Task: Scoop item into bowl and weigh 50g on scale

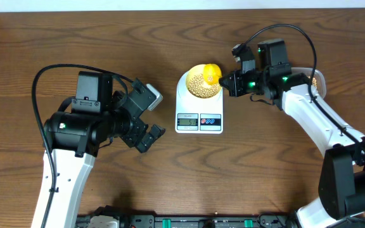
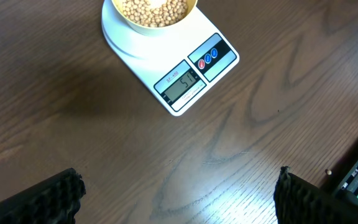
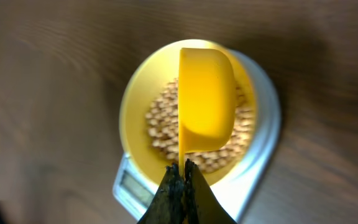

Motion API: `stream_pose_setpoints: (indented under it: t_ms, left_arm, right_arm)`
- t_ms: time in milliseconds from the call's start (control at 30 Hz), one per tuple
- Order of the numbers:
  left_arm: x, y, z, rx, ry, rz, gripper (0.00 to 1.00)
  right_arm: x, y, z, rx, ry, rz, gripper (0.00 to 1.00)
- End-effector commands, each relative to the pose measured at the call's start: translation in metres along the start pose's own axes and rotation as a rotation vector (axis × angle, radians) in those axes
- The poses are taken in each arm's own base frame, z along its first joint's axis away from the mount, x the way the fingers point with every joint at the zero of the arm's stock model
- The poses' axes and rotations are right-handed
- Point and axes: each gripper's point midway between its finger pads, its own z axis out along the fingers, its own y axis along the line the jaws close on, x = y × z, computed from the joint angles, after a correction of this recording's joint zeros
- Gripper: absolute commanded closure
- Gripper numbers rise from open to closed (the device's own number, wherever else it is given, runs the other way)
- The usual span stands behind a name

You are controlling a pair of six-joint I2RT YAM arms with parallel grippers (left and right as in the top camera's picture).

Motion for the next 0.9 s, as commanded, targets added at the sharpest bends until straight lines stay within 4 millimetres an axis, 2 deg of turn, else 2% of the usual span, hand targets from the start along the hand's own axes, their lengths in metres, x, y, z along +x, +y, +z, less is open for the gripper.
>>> stream_pose_setpoints:
  t_ms: [0,200,433,867]
  left_arm:
    - [0.002,0.001,0.000,-0.005,0.006,0.002,0.00]
    - [0.002,0.001,0.000,-0.005,0.006,0.002,0.00]
    - [0.002,0.001,0.000,-0.005,0.006,0.002,0.00]
    - [0.002,0.001,0.000,-0.005,0.006,0.002,0.00]
  right_arm:
    - [-0.013,-0.004,-0.004,0.110,-0.036,-0.124,0.99]
    - [0.000,0.003,0.013,0.101,0.010,-0.177,0.99]
    - [0.003,-0.006,0.020,0.205,0.021,-0.210,0.99]
    - [0.016,0.011,0.036,0.203,0.060,-0.289,0.99]
